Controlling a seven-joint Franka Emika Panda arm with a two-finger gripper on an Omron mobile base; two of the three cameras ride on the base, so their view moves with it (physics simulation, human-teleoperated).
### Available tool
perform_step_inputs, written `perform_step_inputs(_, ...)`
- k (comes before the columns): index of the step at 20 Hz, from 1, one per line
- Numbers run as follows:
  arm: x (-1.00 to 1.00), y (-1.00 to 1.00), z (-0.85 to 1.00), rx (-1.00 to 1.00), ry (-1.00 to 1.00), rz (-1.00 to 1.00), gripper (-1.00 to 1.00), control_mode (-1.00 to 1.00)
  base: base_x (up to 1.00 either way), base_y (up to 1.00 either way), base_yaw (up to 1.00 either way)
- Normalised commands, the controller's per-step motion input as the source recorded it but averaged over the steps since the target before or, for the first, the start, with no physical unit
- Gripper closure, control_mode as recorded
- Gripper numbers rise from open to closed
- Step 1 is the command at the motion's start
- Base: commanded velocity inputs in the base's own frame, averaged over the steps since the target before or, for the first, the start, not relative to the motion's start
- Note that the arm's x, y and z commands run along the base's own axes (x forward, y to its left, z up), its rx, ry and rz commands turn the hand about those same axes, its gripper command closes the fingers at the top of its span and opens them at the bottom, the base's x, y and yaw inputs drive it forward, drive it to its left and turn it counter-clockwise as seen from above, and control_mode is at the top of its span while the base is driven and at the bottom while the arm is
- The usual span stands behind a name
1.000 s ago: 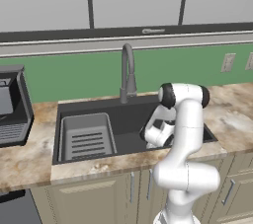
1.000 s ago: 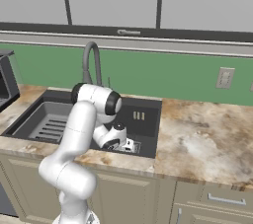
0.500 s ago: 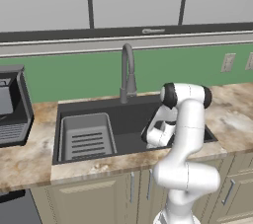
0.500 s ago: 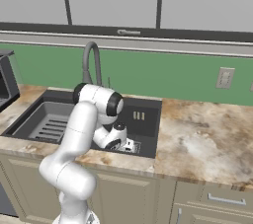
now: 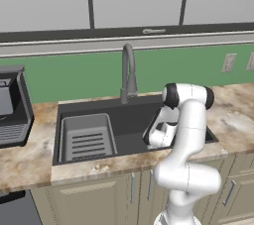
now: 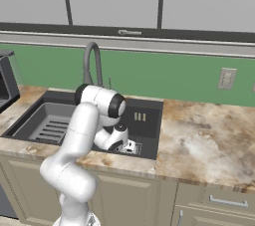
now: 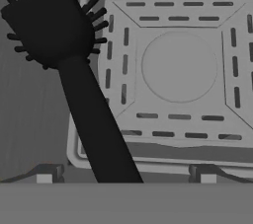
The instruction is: Pick up the dish brush and bar soap from the sink, and place them back in the cabinet, and close the cabinet doors.
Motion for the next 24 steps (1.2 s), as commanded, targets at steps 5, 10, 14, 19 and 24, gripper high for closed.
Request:
perform_step_inputs(5,0.00,0.00,0.00,0.00,0.00,0.00,1.00,-1.00,0.00,0.00,0.00)
perform_step_inputs(10,0.00,0.00,0.00,0.00,0.00,0.00,1.00,-1.00,0.00,0.00,0.00)
perform_step_inputs(14,0.00,0.00,0.00,0.00,0.00,0.00,1.00,-1.00,0.00,0.00,0.00)
perform_step_inputs(19,0.00,0.00,0.00,0.00,0.00,0.00,1.00,-1.00,0.00,0.00,0.00)
perform_step_inputs(24,0.00,0.00,0.00,0.00,0.00,0.00,1.00,-1.00,0.00,0.00,0.00)
